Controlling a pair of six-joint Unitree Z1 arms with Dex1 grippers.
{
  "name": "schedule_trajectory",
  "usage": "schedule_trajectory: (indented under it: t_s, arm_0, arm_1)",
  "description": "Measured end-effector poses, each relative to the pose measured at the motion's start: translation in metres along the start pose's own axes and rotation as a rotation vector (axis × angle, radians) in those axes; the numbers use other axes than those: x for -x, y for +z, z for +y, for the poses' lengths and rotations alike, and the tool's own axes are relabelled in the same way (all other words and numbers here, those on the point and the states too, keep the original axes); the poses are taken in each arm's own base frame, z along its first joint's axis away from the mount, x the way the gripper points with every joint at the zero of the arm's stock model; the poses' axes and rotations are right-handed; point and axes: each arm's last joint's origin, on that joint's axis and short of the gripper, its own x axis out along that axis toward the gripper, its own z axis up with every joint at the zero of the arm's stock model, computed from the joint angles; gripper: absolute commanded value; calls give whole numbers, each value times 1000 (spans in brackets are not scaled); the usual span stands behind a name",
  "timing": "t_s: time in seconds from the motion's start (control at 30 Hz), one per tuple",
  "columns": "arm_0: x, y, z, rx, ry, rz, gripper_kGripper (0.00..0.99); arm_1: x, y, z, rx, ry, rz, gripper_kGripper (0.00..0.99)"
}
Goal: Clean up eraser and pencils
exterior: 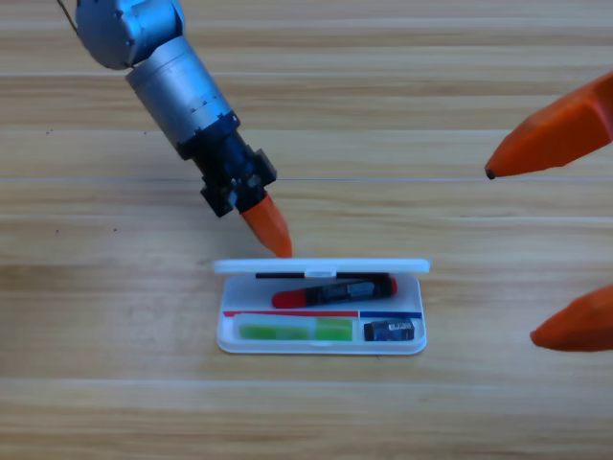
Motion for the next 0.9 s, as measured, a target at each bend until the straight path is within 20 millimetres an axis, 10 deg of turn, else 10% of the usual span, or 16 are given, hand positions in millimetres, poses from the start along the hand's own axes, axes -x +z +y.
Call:
schedule_trajectory:
  t_s: [0.9]
  arm_0:
    - [-26,-17,-27,-26,-45,57,0]
  arm_1:
    - [0,0,0,0,0,0,943]
